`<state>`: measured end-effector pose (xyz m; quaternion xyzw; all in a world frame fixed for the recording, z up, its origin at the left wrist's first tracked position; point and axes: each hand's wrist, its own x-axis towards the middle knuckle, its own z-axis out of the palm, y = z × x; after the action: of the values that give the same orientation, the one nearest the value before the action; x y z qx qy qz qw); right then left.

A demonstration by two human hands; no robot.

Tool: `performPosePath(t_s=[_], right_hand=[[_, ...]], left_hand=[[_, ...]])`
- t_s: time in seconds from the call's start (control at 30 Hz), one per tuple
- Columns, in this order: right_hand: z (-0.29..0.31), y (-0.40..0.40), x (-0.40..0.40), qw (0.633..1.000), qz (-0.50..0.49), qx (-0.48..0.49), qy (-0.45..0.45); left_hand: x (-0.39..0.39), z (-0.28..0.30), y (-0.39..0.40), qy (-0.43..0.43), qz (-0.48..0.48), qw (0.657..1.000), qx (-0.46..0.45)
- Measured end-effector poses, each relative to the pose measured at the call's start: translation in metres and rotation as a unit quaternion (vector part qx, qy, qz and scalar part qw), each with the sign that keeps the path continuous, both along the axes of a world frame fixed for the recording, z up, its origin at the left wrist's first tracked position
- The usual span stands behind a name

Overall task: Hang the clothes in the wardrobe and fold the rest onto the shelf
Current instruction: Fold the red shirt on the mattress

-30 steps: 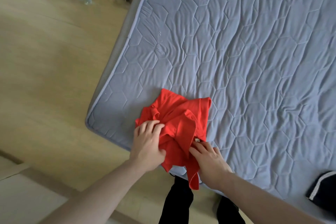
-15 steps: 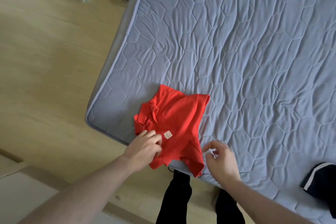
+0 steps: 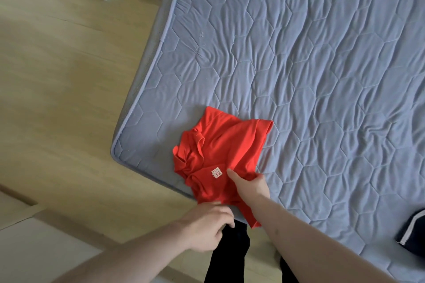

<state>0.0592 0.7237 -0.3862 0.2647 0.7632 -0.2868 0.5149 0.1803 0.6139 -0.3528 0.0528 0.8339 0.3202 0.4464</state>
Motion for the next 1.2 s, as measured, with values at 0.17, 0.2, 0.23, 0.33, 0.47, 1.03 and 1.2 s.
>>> performPosePath(t_s=[0.17,0.2,0.23,0.33,0.47,1.03,1.2], right_hand=[[-0.014,-0.014,-0.009,0.999,-0.043,0.010,-0.026],[-0.016,-0.013,-0.012,0.999,-0.042,0.003,-0.034],[-0.018,-0.010,-0.015,0.998,-0.049,-0.008,-0.042],[-0.021,0.008,-0.018,0.990,-0.107,-0.064,-0.065],[-0.028,0.028,-0.018,0.983,-0.167,-0.050,-0.049],[-0.031,0.016,-0.054,0.936,-0.290,-0.161,-0.119],[-0.032,0.019,-0.048,0.982,-0.183,-0.041,-0.027]], left_hand=[[-0.040,-0.002,-0.043,0.248,0.373,0.885,-0.126],[-0.047,-0.007,-0.055,0.257,0.435,0.844,-0.180],[-0.053,-0.013,-0.066,0.226,0.486,0.812,-0.229],[-0.068,-0.035,-0.083,-0.040,0.619,0.752,-0.223],[-0.067,-0.056,-0.076,-0.156,0.672,0.708,-0.151],[-0.056,-0.050,-0.064,-0.212,0.870,0.401,0.194],[-0.056,-0.058,-0.047,-0.140,0.897,0.419,0.020]])
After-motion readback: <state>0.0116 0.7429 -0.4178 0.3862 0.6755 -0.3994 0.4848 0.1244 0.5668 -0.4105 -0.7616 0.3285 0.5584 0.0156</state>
